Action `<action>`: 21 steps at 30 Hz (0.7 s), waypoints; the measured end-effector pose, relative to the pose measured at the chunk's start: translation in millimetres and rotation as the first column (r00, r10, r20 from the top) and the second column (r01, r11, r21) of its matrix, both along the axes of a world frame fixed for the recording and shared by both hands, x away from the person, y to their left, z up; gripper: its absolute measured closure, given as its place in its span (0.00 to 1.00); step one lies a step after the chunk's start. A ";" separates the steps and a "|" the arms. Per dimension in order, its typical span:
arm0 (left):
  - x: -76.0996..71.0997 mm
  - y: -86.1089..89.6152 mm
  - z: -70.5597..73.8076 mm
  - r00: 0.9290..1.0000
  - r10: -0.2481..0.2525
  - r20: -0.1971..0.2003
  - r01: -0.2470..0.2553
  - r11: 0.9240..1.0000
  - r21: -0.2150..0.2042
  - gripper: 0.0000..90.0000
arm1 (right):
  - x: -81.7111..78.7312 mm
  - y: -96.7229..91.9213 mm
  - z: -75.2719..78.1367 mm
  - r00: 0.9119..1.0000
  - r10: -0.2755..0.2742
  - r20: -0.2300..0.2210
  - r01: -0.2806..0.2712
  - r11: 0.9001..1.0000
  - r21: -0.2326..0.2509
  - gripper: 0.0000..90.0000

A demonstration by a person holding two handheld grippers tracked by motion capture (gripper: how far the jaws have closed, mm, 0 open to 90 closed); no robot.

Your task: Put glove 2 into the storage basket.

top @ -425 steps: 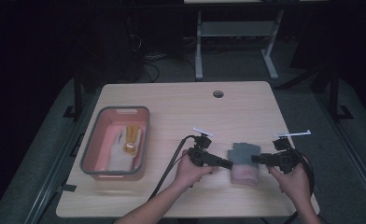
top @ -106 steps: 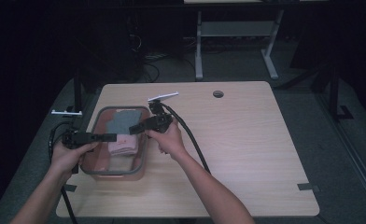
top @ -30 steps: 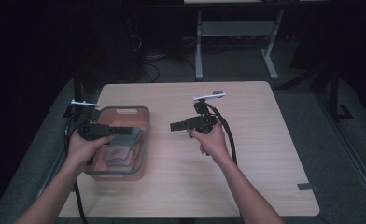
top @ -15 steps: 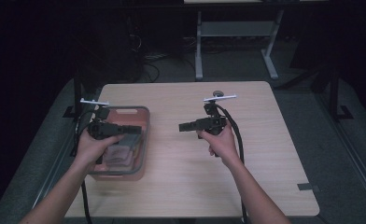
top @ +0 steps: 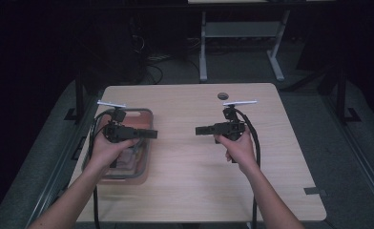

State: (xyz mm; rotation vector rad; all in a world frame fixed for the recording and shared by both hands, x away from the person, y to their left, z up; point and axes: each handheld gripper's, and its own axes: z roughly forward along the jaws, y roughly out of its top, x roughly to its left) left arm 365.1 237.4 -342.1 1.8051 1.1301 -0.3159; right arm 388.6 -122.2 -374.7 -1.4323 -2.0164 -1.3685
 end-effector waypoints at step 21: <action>-0.2 -42.6 -7.8 0.998 -0.066 0.000 0.066 0.998 -0.006 0.41 | -11.9 -40.4 -6.2 0.997 -0.071 -0.006 0.071 0.997 -0.002 0.55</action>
